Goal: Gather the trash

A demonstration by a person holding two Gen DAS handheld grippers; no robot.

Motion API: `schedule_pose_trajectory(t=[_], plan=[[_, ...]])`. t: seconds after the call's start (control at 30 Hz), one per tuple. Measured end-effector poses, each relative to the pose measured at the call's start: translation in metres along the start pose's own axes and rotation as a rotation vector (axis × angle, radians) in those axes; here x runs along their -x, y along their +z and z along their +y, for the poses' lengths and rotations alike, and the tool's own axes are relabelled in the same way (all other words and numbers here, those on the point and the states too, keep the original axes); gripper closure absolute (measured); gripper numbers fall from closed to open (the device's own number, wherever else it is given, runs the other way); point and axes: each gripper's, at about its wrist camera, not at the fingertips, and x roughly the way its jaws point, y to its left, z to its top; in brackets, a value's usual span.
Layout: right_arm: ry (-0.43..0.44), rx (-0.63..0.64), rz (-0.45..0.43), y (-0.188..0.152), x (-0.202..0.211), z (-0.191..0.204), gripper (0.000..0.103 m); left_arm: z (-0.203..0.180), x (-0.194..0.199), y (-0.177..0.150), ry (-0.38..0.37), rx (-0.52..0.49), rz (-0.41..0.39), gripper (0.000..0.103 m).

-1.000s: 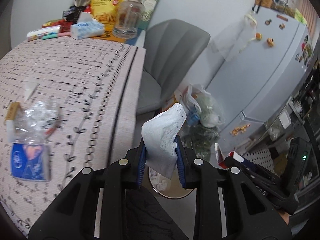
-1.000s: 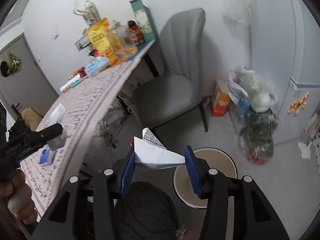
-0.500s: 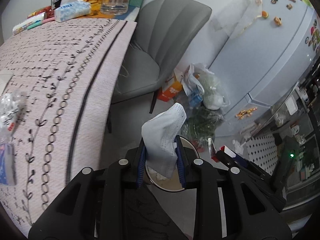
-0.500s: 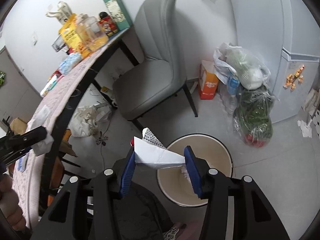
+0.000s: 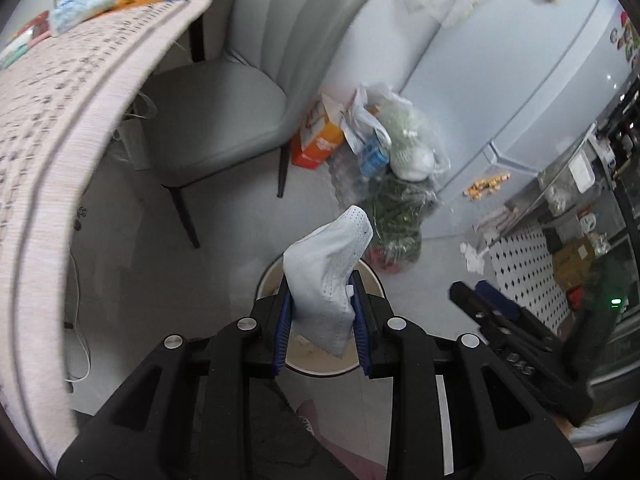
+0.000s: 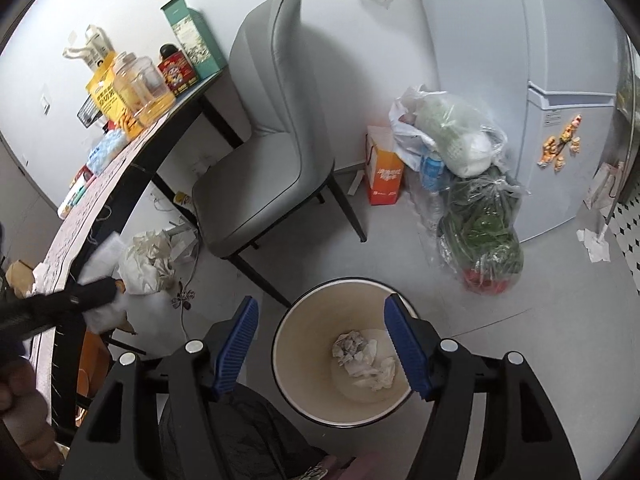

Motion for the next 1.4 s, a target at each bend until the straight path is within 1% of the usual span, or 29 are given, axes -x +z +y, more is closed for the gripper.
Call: schedule_pose_trajectory(t=[0.1, 0.2, 0.3, 0.4, 0.47, 0.5, 0.53, 0.57, 0.6, 0.63, 0.73, 0.77, 0.83, 0.87, 1.03, 1.2, 1.3, 1.37, 1.4], plan=[[-0.017, -0.021, -0.005, 0.001, 0.007, -0.010, 0.038, -0.014, -0.011, 0.001, -0.015, -0.019, 0.011, 0.076], [-0.062, -0.049, -0.031, 0.003, 0.015, -0.020, 0.038, -0.030, -0.021, 0.003, -0.032, -0.031, 0.023, 0.076], [-0.074, -0.078, -0.042, 0.006, 0.021, -0.030, 0.038, -0.042, -0.029, 0.003, -0.037, -0.061, 0.033, 0.076], [-0.080, -0.086, -0.041, 0.007, 0.024, -0.033, 0.038, -0.056, -0.034, 0.007, -0.032, -0.108, 0.021, 0.074], [-0.083, -0.104, -0.041, 0.008, 0.029, -0.036, 0.038, -0.060, -0.038, 0.009, -0.041, -0.113, 0.026, 0.071], [-0.096, -0.112, -0.051, 0.009, 0.034, -0.037, 0.038, -0.060, -0.040, 0.010, -0.046, -0.110, 0.032, 0.063], [-0.109, -0.115, -0.060, 0.010, 0.038, -0.039, 0.038, -0.060, -0.041, 0.011, -0.052, -0.104, 0.034, 0.050], [-0.123, -0.122, -0.069, 0.013, 0.043, -0.042, 0.037, -0.060, -0.040, 0.011, -0.067, -0.100, 0.026, 0.043], [-0.130, -0.126, -0.073, 0.015, 0.046, -0.044, 0.036, -0.061, -0.037, 0.012, -0.079, -0.096, 0.011, 0.033], [-0.140, -0.128, -0.078, 0.017, 0.050, -0.047, 0.036, -0.062, -0.035, 0.013, -0.085, -0.095, 0.002, 0.028], [-0.152, -0.118, -0.088, 0.018, 0.059, -0.046, 0.033, -0.060, -0.025, 0.016, -0.102, -0.082, -0.018, 0.020], [-0.154, -0.113, -0.089, 0.017, 0.061, -0.043, 0.033, -0.058, -0.021, 0.016, -0.115, -0.079, -0.028, 0.018], [-0.148, -0.107, -0.092, 0.016, 0.064, -0.035, 0.032, -0.056, -0.013, 0.018, -0.129, -0.080, -0.045, 0.008], [-0.142, -0.107, -0.096, 0.016, 0.065, -0.031, 0.031, -0.053, -0.008, 0.018, -0.129, -0.078, -0.054, 0.006], [-0.124, -0.102, -0.123, 0.021, 0.073, -0.011, 0.028, -0.029, 0.013, 0.022, -0.157, -0.015, -0.078, 0.006], [-0.105, -0.082, -0.151, 0.025, 0.084, 0.012, 0.027, -0.006, 0.041, 0.022, -0.151, 0.028, -0.130, 0.006], [-0.083, -0.054, -0.152, 0.026, 0.086, 0.032, 0.027, 0.009, 0.065, 0.023, -0.133, 0.052, -0.178, 0.006], [-0.067, -0.035, -0.154, 0.025, 0.089, 0.047, 0.025, 0.019, 0.081, 0.021, -0.123, 0.061, -0.209, 0.006], [-0.060, -0.024, -0.161, 0.025, 0.091, 0.055, 0.023, 0.021, 0.086, 0.021, -0.119, 0.063, -0.220, 0.006]])
